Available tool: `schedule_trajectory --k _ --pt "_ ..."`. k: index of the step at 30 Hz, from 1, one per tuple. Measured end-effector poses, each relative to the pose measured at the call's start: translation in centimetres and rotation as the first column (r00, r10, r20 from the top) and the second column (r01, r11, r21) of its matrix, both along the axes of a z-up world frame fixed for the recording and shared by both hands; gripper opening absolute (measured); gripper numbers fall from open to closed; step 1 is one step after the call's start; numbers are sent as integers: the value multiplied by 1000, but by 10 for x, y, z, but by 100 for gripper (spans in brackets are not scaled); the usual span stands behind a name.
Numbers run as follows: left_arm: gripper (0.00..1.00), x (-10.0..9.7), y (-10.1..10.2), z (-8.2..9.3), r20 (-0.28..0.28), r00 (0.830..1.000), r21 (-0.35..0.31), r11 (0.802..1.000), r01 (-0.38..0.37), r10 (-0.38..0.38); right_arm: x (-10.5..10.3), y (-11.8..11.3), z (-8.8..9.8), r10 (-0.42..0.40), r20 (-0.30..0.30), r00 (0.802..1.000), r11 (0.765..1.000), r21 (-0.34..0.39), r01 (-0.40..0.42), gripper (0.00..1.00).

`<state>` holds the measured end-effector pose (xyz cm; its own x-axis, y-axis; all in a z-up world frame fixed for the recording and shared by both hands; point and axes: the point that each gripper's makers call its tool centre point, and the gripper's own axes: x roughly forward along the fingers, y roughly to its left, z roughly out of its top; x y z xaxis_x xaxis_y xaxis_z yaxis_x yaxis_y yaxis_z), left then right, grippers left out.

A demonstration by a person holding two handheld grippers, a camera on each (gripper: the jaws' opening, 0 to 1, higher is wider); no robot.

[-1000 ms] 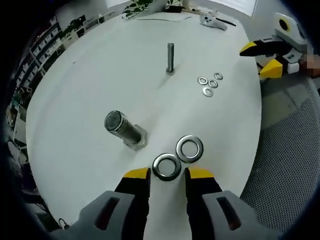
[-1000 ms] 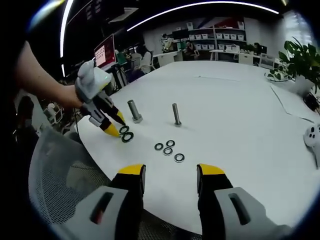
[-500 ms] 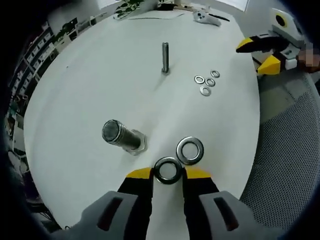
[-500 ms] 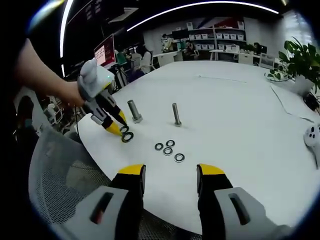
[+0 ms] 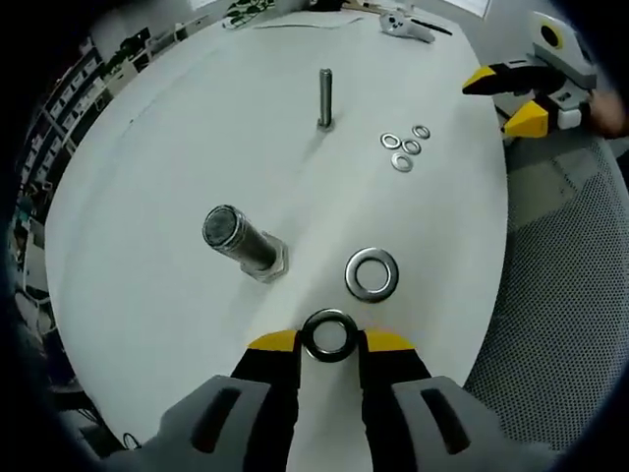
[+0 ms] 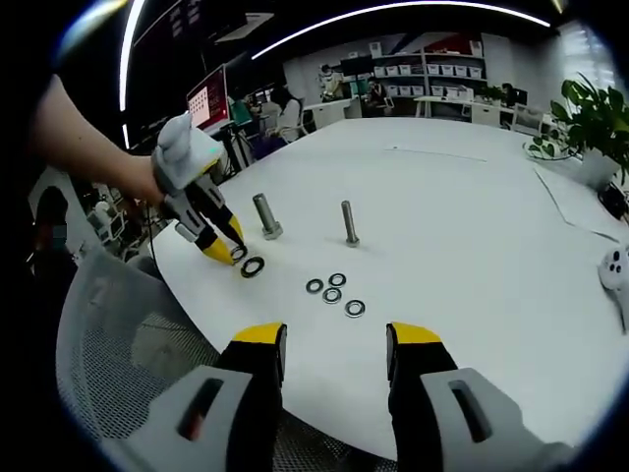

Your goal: Place the washer onto the threaded stud by aligning its center hole with the stud, sliding it down to the base, and recovering from edge contact or off-axis alignment until the washer reaches the visible bottom stop.

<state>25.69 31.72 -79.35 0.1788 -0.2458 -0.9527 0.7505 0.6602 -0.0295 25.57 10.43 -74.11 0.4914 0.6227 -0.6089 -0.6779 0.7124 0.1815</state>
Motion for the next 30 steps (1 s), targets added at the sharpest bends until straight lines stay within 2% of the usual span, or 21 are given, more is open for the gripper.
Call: schedule_trajectory --k 5,9,25,30 --pt "21 2 0 -1 -4 1000 23 999 22 -22 0 0 -1 -2 -4 1000 1000 -3 1 43" --pt "21 3 -2 -1 13 999 20 999 36 -36 0 -1 -1 -1 -2 1000 1000 -3 1 43" --pt "23 -2 -1 -3 -13 994 53 992 112 -111 2 -2 -1 -12 -4 1000 1000 -3 12 43" --pt "23 -2 -1 -3 -10 996 61 994 89 -88 1 -2 -1 -15 -3 1000 1000 -1 15 43"
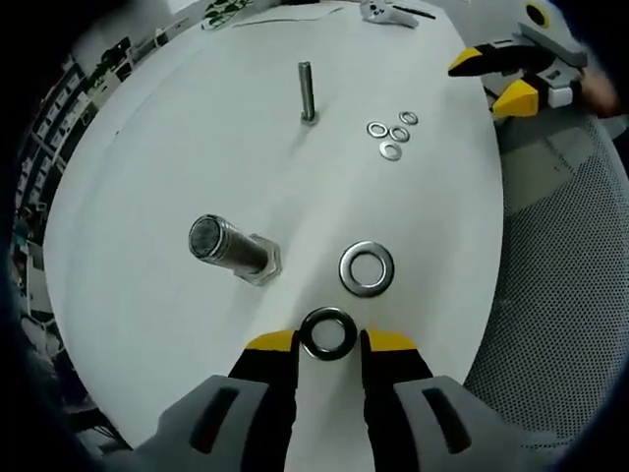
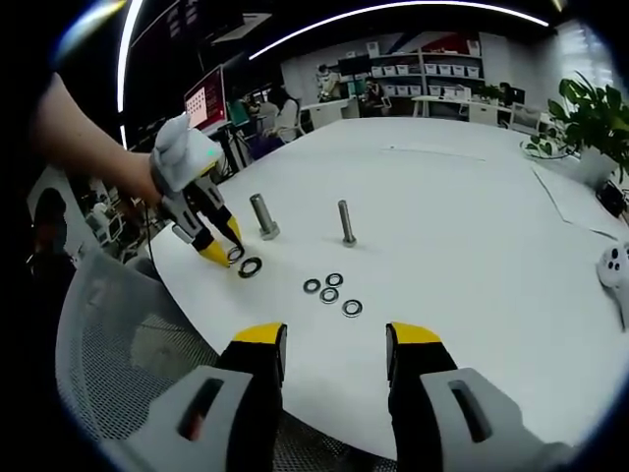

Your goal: Place the washer onto the threaded stud by aligning its center hole with the stud, sliding it down to the base, and recovering from edge contact or off-axis alignment until the washer reaches the visible bottom stop.

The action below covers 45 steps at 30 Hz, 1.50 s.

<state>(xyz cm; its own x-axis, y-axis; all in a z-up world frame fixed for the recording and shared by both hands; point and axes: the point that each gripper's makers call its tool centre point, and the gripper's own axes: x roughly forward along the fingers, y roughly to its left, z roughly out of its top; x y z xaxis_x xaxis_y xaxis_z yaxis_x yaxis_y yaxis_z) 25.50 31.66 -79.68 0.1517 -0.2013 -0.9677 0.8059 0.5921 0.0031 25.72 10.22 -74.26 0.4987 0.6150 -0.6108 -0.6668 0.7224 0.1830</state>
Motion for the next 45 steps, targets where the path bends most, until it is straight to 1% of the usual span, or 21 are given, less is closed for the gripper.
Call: schedule_trajectory --k 5,12,19,24,27,34,42,45 --pt "21 1 0 -1 0 1000 -2 1000 0 0 0 0 0 -5 -1 1000 1000 2 5 43" --pt "20 0 0 -1 -10 1000 14 1000 6 -6 0 0 0 -8 -1 1000 1000 4 8 43" --pt "20 0 0 -1 -40 999 44 999 5 -3 0 0 0 -9 -2 1000 1000 8 9 43" --pt "21 0 1 1 -25 1000 23 1000 -6 7 0 0 1 -10 -1 1000 1000 9 10 43" --pt "21 1 0 0 -19 1000 28 1000 -7 7 0 0 1 -9 -1 1000 1000 9 9 42" --pt "21 2 1 0 -32 999 28 999 -30 31 1 0 2 -11 0 1000 1000 9 11 42" --pt "23 -1 3 1 -52 999 54 998 18 -16 1 1 3 -15 1 1000 1000 10 15 42" --pt "23 -1 4 1 -50 999 57 998 21 -18 1 1 3 -18 0 1000 1000 11 18 42"
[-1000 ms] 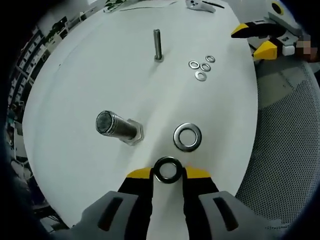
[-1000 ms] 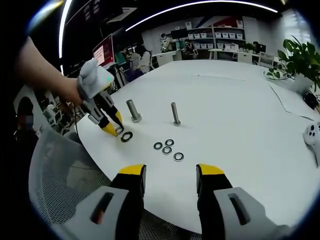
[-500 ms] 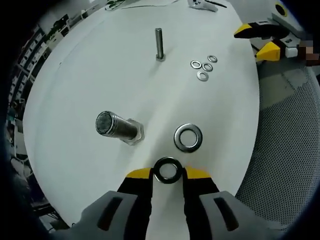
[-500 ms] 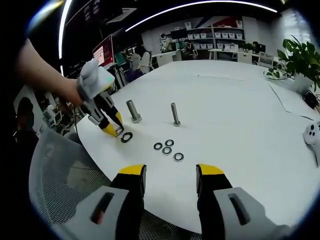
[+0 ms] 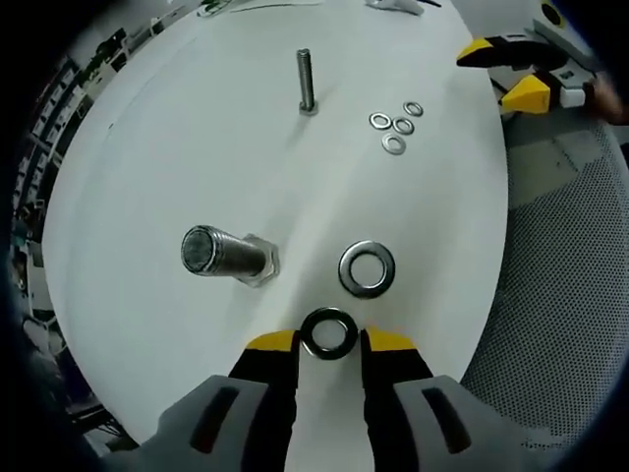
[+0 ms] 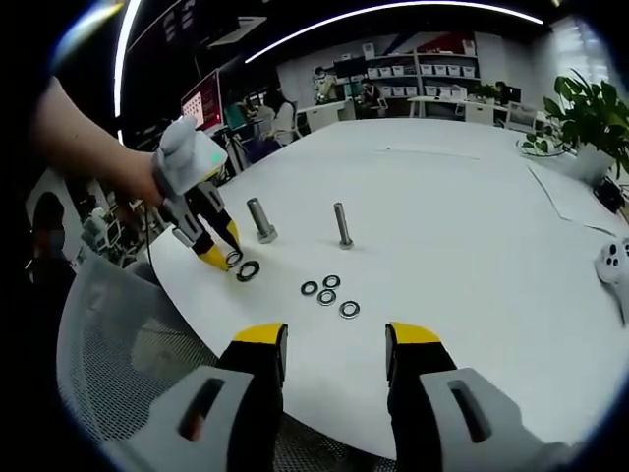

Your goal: Place the washer onto the threaded stud by aligning its center hole with the stud, sliding it down to the base, and recovering from edge contact or off-axis alignment until the washer reaches the visible bottom stop.

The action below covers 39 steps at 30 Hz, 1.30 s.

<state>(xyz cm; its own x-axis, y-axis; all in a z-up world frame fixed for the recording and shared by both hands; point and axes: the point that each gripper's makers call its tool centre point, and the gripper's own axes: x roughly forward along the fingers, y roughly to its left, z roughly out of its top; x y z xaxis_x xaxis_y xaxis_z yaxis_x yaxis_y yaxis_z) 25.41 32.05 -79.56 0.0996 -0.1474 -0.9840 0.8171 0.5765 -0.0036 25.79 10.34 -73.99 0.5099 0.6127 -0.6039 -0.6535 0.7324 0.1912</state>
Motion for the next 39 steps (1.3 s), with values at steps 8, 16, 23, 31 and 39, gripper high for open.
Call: schedule_trajectory --k 8,16,23,31,39 --pt "20 2 1 1 -13 1000 23 1000 8 -7 0 0 1 -1 0 1000 1000 1 1 42" --pt "18 0 3 2 -15 1000 20 1000 14 -13 0 1 2 -3 0 1000 1000 2 3 42" --pt "18 0 1 2 -17 1000 3 1000 -7 7 0 0 2 -2 0 1000 1000 4 2 42" --pt "18 -2 -2 3 -21 1000 -2 1000 9 -9 1 -2 1 -5 -1 1000 1000 4 5 42" --pt "18 3 -4 9 1 1000 -11 1000 22 -22 1 -2 0 0 -1 1000 1000 3 0 42"
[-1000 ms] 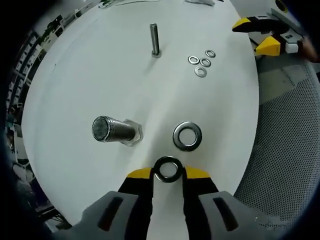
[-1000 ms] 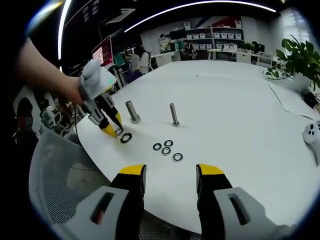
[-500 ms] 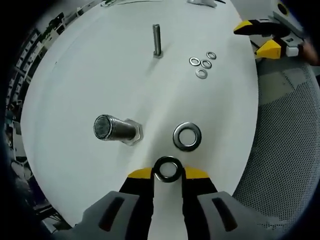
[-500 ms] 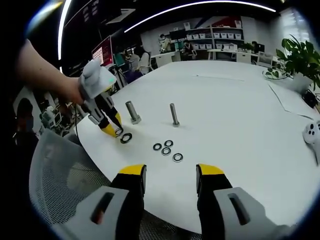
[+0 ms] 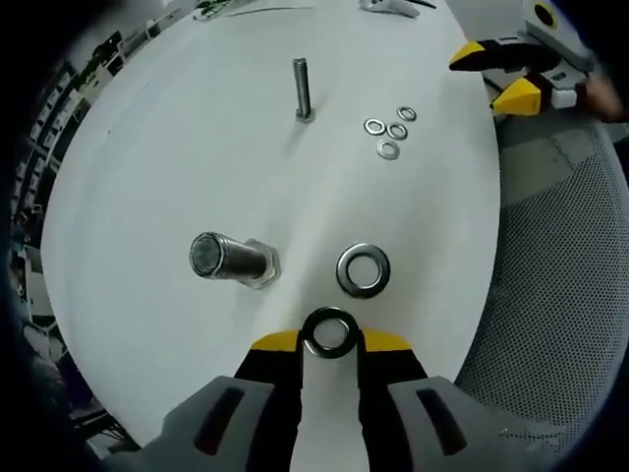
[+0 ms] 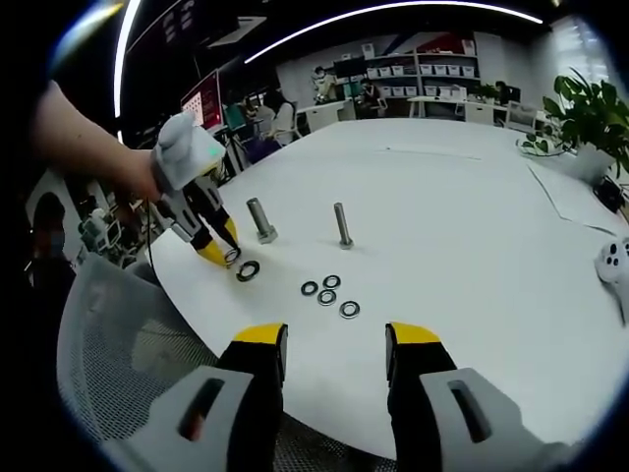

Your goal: Place the washer onto the threaded stud by aligning its center hole with the stud, sliding it down to the base, and recovering from edge contact or off-axis alignment until the washer reaches the visible bottom stop.

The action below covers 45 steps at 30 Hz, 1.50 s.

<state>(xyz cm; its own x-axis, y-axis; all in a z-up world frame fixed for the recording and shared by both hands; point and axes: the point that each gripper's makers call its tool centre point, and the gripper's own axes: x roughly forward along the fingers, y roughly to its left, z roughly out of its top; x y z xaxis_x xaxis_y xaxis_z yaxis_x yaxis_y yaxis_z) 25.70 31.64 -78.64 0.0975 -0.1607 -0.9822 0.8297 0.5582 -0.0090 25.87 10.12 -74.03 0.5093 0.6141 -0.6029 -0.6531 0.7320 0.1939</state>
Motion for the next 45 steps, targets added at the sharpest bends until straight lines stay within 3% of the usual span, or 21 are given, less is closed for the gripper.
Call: schedule_trajectory --k 8,13,21,31,45 --pt "18 9 0 18 21 999 -14 1000 24 -24 0 -1 -1 1 -1 1000 1000 -2 -1 42" --pt "18 9 1 27 6 1000 -23 999 22 -22 0 -1 -2 0 -1 1000 1000 -3 0 42" --pt "18 23 0 51 51 997 -33 998 54 -53 -1 1 -3 3 -1 1000 1000 -2 -3 42" --pt "18 39 -3 68 78 992 -29 995 100 -97 -1 1 -4 1 -1 1000 1000 -2 -1 42" --pt "18 59 -5 59 97 990 -14 995 103 -101 -1 2 -3 -5 0 1000 1000 -1 5 42"
